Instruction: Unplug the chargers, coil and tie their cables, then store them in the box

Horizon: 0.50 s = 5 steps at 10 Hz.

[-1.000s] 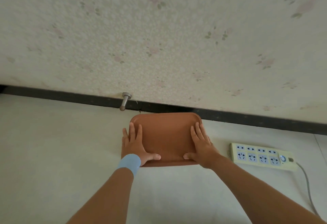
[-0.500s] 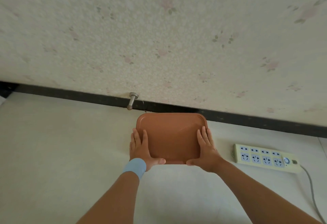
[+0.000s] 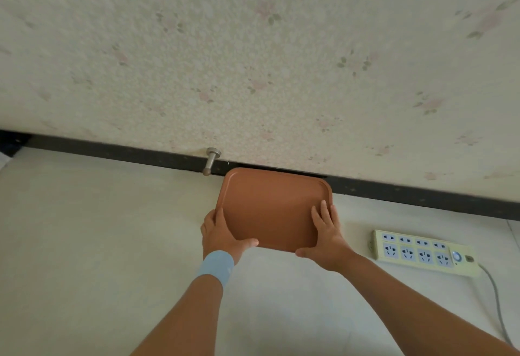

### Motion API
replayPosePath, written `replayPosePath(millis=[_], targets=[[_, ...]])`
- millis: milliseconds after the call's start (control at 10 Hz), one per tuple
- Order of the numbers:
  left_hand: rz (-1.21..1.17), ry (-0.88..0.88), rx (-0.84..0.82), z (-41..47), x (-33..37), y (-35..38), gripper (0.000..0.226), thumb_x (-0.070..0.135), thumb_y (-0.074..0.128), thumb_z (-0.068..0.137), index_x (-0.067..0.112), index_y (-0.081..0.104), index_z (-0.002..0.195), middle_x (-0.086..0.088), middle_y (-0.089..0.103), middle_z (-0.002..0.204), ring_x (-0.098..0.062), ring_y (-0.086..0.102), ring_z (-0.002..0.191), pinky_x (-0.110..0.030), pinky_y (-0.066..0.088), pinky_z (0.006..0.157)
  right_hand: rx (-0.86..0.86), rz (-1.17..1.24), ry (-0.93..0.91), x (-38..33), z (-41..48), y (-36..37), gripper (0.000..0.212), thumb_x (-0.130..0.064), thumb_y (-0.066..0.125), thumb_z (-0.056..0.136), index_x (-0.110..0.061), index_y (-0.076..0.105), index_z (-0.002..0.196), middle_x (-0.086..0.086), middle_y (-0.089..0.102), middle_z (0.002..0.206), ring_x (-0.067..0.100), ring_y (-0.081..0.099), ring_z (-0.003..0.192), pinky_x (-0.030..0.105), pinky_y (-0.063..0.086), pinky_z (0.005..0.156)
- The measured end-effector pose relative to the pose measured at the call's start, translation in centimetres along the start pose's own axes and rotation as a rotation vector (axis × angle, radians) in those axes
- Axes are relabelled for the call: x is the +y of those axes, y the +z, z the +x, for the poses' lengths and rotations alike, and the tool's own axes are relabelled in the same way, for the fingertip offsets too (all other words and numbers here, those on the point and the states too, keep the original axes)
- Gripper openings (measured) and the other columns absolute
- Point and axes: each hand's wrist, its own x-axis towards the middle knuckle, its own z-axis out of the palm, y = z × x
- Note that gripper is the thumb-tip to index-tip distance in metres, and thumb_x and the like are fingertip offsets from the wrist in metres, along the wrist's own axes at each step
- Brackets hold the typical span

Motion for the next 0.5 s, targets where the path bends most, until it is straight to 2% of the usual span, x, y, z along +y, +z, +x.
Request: replayPosePath(millis=[100,200,300,400,500], targets=[[0.033,-0.012,0.002,0.2,0.0,-0.3,0.120,0.049,0.087,0.063,0.021,0.015,0.155,0.003,0.012,0.158,-0.023,0.017,0.146,-0.045,0.034,0.115,-0.054,-0.043,0.024,-1.1,0.8,-0.3,0.131,-0.051,0.082,0.076,-0.017,-0.012,0.160,0.000,-0.039,0.160,0.024,-0.039,0.145,0.041,0.004,0.126],[0.110,-0.012,-0.041,0.4,0.5,-0.7,0.119,0.052,0.085,0.064,0.022,0.014,0.155,0.000,0.011,0.159,-0.025,0.021,0.146,-0.045,0.036,0.114,-0.074,-0.157,0.065,-1.8,1.1,-1.2,0.134,-0.061,0.081,0.071,-0.019,-0.009,0.161,0.002,-0.033,0.163,0.026,-0.035,0.148,0.044,0.015,0.126],[0.223,0.016,-0.106,0.2,0.9,-1.4,0.119,0.059,0.078,0.068,0.026,0.005,0.156,-0.005,0.008,0.162,-0.028,0.018,0.148,-0.045,0.031,0.116,-0.087,-0.241,0.080,-2.1,0.9,-2.2,0.136,-0.069,0.081,0.064,-0.021,-0.001,0.161,0.004,-0.023,0.166,0.028,-0.026,0.152,0.047,0.018,0.125],[0.360,0.025,-0.137,-0.1,1.7,-2.8,0.108,0.066,0.062,0.079,0.025,-0.001,0.157,-0.010,0.004,0.164,-0.030,0.006,0.151,-0.044,0.021,0.120,-0.118,-0.191,0.079,-2.9,0.1,-3.5,0.130,-0.073,0.076,0.068,-0.024,0.001,0.162,0.006,-0.022,0.166,0.027,-0.021,0.154,0.050,0.009,0.126],[0.255,0.074,-0.128,-0.5,2.3,-4.6,0.089,0.068,0.050,0.083,0.031,0.014,0.156,-0.008,0.032,0.156,-0.030,0.031,0.143,-0.045,0.035,0.113,-0.032,-0.147,0.044,-4.1,-1.1,-5.0,0.105,-0.066,0.065,0.083,-0.023,0.011,0.161,0.006,-0.011,0.168,0.027,-0.001,0.156,0.049,0.018,0.124]])
